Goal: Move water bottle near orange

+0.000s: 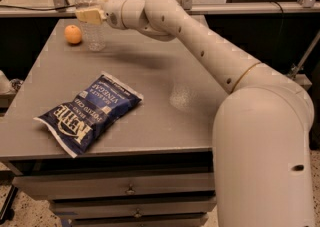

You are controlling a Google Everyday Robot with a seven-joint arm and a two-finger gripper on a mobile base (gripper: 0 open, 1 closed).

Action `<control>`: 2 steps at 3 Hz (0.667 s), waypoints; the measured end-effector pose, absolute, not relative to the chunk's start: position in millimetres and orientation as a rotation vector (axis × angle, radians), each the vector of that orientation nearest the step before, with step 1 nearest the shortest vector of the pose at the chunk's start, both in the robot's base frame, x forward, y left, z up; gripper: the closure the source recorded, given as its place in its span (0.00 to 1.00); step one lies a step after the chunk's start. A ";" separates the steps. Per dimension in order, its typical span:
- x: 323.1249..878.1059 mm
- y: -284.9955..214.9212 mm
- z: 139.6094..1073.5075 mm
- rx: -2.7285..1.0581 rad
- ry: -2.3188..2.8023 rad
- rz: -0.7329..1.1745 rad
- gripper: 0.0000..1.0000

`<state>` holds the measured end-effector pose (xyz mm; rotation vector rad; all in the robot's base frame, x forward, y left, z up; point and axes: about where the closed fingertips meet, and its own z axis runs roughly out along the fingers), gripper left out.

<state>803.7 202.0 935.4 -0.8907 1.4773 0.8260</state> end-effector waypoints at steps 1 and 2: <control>803.7 202.3 936.1 -0.892 1.478 0.827 0.59; 803.7 202.3 936.7 -0.892 1.478 0.827 0.36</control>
Offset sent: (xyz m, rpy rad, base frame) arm -0.0006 -0.0002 -0.0097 -0.0078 0.0224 0.0265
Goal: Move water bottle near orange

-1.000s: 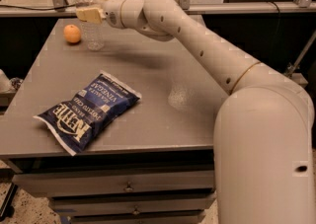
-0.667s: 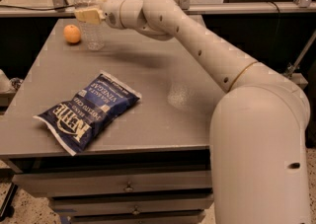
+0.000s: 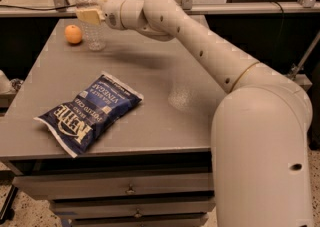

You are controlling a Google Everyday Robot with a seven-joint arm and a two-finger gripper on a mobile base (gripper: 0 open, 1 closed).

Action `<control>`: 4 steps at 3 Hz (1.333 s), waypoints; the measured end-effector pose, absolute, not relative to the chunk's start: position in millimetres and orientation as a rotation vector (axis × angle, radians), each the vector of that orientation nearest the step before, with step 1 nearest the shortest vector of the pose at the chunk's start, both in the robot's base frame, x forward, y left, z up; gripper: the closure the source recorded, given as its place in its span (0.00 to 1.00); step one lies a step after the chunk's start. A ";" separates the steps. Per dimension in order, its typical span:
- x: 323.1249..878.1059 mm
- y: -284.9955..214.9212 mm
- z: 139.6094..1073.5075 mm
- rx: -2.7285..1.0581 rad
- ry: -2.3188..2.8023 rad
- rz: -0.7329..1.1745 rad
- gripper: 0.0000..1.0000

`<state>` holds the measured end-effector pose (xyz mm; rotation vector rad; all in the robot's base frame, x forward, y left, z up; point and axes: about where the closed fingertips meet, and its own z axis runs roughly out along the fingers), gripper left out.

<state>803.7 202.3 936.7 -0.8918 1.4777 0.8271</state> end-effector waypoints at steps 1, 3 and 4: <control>803.6 202.3 936.7 -0.892 1.478 0.827 0.12; 802.4 198.1 928.4 -0.893 1.491 0.837 0.00; 802.5 189.1 928.3 -0.898 1.487 0.838 0.00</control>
Offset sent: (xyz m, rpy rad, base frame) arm -0.0006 -0.0141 -0.0153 -0.0055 0.0284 0.0024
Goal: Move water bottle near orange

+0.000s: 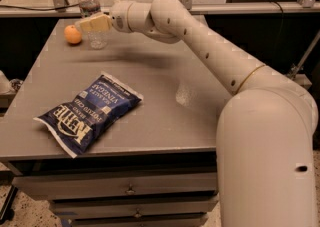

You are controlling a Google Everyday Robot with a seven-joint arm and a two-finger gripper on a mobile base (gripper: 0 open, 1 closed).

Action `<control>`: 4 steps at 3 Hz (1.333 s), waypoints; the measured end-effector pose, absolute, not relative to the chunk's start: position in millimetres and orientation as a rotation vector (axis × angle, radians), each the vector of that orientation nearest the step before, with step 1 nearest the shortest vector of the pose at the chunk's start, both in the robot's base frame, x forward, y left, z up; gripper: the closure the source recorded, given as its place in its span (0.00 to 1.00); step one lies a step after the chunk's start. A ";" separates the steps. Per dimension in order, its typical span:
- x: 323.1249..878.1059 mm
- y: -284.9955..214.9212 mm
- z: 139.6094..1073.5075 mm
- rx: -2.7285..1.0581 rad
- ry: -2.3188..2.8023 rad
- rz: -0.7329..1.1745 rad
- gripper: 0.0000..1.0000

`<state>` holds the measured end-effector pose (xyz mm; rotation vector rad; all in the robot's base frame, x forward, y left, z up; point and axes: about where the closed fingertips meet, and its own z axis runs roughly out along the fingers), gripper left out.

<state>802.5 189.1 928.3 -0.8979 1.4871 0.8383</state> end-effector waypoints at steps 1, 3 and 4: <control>804.9 146.7 940.2 -0.924 1.479 0.798 0.00; 787.2 12.3 991.0 -1.006 1.481 0.660 0.00; 783.0 14.2 991.0 -1.029 1.479 0.672 0.00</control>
Offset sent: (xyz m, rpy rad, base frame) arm -0.0089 -0.2119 0.0677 -0.1709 -0.1199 -0.0558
